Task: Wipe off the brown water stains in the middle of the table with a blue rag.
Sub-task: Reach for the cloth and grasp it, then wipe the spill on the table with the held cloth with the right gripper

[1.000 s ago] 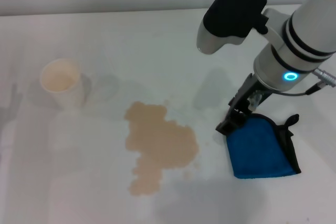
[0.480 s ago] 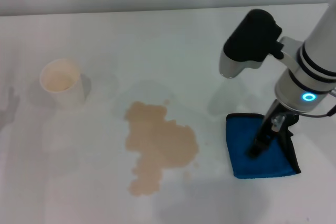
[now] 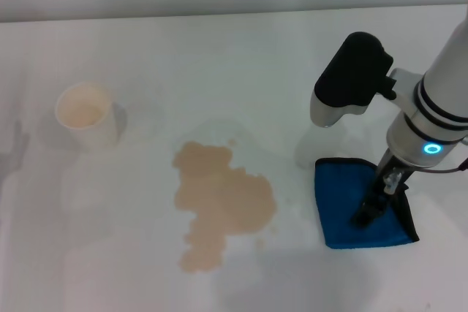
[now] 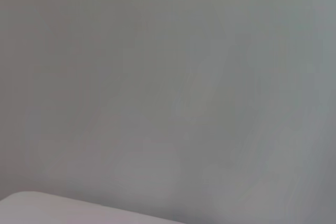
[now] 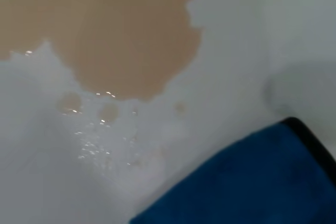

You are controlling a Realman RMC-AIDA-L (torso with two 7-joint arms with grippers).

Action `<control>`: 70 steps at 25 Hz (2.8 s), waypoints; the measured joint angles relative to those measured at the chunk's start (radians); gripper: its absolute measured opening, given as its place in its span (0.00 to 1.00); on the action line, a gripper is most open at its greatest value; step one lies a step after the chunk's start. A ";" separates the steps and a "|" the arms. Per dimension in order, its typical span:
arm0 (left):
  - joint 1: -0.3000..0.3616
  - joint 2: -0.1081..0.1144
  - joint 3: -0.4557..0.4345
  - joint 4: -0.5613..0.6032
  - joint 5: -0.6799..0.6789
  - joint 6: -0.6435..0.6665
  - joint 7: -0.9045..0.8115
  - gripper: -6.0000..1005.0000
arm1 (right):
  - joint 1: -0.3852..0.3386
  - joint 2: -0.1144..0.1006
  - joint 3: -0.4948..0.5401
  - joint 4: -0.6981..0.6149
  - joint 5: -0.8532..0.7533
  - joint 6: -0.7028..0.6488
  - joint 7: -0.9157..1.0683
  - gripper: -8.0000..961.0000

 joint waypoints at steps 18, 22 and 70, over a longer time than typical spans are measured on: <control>0.002 -0.001 0.002 0.002 0.001 0.000 -0.004 0.87 | 0.009 0.001 -0.026 0.061 0.012 -0.059 -0.016 0.71; 0.002 -0.001 0.000 0.002 0.000 0.002 -0.004 0.87 | 0.013 0.000 -0.026 0.065 0.009 -0.062 -0.016 0.62; -0.024 0.003 -0.002 -0.006 0.000 0.004 -0.007 0.87 | 0.172 0.007 -0.226 0.277 0.419 -0.310 -0.143 0.16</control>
